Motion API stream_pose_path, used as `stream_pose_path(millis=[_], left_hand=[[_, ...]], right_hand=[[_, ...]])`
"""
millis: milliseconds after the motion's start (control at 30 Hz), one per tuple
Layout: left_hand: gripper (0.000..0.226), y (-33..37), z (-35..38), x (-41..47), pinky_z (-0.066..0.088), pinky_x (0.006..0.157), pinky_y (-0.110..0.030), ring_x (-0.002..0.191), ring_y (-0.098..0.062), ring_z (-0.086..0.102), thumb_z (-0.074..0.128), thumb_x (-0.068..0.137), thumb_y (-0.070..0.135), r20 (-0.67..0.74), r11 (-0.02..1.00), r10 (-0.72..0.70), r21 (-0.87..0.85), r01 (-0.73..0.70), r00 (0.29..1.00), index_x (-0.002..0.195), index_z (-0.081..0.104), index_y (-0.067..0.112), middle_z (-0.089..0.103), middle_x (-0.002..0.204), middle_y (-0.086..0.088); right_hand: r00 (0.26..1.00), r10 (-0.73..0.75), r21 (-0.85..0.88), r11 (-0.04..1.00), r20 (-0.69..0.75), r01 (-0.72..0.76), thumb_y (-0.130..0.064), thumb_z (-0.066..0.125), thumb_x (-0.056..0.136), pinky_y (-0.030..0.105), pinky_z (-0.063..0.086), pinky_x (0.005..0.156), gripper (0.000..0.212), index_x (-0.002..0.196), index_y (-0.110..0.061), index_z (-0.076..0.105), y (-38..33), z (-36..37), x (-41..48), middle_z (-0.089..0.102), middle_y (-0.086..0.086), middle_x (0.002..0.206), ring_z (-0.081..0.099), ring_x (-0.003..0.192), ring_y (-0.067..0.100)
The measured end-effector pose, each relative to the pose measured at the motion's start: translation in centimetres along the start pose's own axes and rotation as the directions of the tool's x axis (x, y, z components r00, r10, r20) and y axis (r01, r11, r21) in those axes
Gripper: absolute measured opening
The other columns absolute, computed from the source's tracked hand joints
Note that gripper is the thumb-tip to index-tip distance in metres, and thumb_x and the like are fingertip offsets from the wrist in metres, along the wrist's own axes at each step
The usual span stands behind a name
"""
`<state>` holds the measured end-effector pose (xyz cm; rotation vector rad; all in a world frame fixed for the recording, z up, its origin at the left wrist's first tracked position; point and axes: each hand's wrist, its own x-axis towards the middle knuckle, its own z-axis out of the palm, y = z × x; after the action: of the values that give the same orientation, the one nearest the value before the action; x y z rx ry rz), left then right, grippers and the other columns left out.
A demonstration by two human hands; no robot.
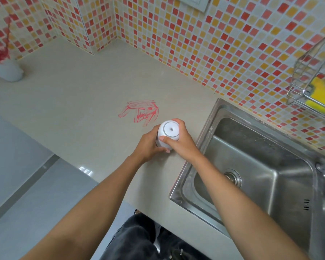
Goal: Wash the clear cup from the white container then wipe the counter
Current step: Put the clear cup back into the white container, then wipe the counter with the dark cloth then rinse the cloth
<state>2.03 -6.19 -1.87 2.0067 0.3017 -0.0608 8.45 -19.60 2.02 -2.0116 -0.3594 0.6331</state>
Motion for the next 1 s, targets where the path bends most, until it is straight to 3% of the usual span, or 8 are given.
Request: stream_pose_path(millis=[133, 233, 367, 467, 633, 767, 933, 1000], left_hand=[[0.087, -0.1, 0.3, -0.2, 0.037, 0.077, 0.0, 0.103, -0.007, 0.055, 0.087, 0.065, 0.022, 0.0, 1.0, -0.009, 0.029, 0.009, 1.0, 0.139, 0.042, 0.021, 0.062, 0.124, 0.007], [0.09, 0.5, -0.1, -0.3, 0.042, 0.085, -0.014, 0.112, -0.014, 0.055, 0.086, 0.067, 0.017, 0.031, 0.997, -0.018, 0.07, 0.016, 0.999, 0.142, 0.037, 0.019, 0.058, 0.13, 0.003], [0.095, 1.9, -2.7, -0.9, 0.038, 0.099, -0.031, 0.133, -0.033, 0.042, 0.064, 0.081, 0.001, 0.13, 0.957, -0.102, 0.283, 0.062, 0.986, 0.155, 0.005, 0.014, 0.037, 0.151, -0.01], [0.087, 3.0, -5.5, -1.7, 0.035, 0.098, -0.028, 0.14, -0.03, 0.033, 0.054, 0.085, -0.002, -0.063, 0.931, -0.1, 0.345, 0.115, 0.993, 0.155, 0.004, 0.012, 0.025, 0.158, -0.01], [0.069, 7.8, -4.6, -1.5, 0.018, 0.116, -0.034, 0.147, -0.027, 0.018, 0.052, 0.097, 0.017, -0.28, 0.915, 0.17, 0.4, -0.047, 0.945, 0.153, 0.013, 0.004, 0.016, 0.16, -0.011], [0.07, 14.6, 1.8, -0.5, 0.006, 0.121, -0.035, 0.15, -0.023, 0.0, 0.042, 0.101, 0.034, -0.146, 0.813, 0.423, 0.497, -0.304, 0.894, 0.154, 0.005, 0.007, 0.002, 0.162, -0.01], [0.066, 24.5, 10.6, 1.3, -0.001, 0.121, -0.035, 0.146, -0.015, -0.011, 0.034, 0.103, 0.036, 0.026, 0.649, 0.639, 0.517, -0.557, 0.769, 0.153, 0.003, 0.007, -0.004, 0.161, -0.008], [0.066, 28.1, 13.2, 2.4, -0.004, 0.121, -0.034, 0.145, -0.015, -0.012, 0.023, 0.102, 0.045, 0.087, 0.577, 0.67, 0.562, -0.592, 0.737, 0.153, 0.002, 0.008, -0.006, 0.161, -0.007]], right_hand=[[1.0, 0.02, 0.024, 1.0, -0.006, -0.02, -0.046, 0.075, 0.063, 0.029, 0.045, 0.095, 0.076, 0.128, -0.034, 0.036, 0.0, 0.4, -0.1, 0.052, -0.004, 0.125, 0.052, 0.116, 0.011], [0.999, 0.034, -0.016, 0.999, 0.024, -0.033, -0.058, 0.074, 0.06, 0.029, 0.041, 0.1, 0.092, 0.137, -0.039, 0.028, -0.7, 0.0, -0.5, 0.047, -0.005, 0.132, 0.047, 0.123, 0.012], [0.999, -0.012, -0.073, 0.997, -0.053, 0.008, -0.063, 0.07, 0.07, 0.024, 0.022, 0.106, 0.106, 0.151, -0.037, 0.005, -1.3, -1.8, -2.1, 0.021, -0.007, 0.155, 0.024, 0.139, 0.009], [0.966, -0.147, -0.226, 0.969, -0.21, 0.099, -0.053, 0.06, 0.086, 0.02, 0.014, 0.109, 0.086, 0.152, -0.022, 0.016, -1.2, -4.5, -3.9, 0.019, 0.0, 0.158, 0.019, 0.143, 0.012], [0.901, -0.281, -0.467, 0.878, -0.332, 0.102, -0.042, 0.046, 0.098, 0.027, 0.013, 0.118, 0.066, 0.151, -0.012, 0.022, 0.9, -9.3, -7.7, 0.019, 0.002, 0.159, 0.014, 0.146, 0.013], [0.786, -0.366, -0.496, 0.864, -0.498, 0.088, -0.038, 0.042, 0.1, 0.029, 0.015, 0.119, 0.06, 0.151, -0.012, 0.023, 1.5, -14.7, -10.7, 0.02, 0.001, 0.159, 0.014, 0.146, 0.012], [0.504, -0.509, -0.538, 0.837, -0.698, 0.1, -0.027, 0.044, 0.1, 0.023, 0.02, 0.115, 0.05, 0.145, -0.006, 0.036, -0.3, -23.8, -13.2, 0.037, 0.007, 0.151, 0.03, 0.141, 0.017], [0.441, -0.513, -0.544, 0.837, -0.736, 0.065, -0.027, 0.044, 0.101, 0.025, 0.024, 0.113, 0.049, 0.144, -0.005, 0.038, -0.8, -27.5, -13.5, 0.039, 0.009, 0.149, 0.033, 0.139, 0.019]])
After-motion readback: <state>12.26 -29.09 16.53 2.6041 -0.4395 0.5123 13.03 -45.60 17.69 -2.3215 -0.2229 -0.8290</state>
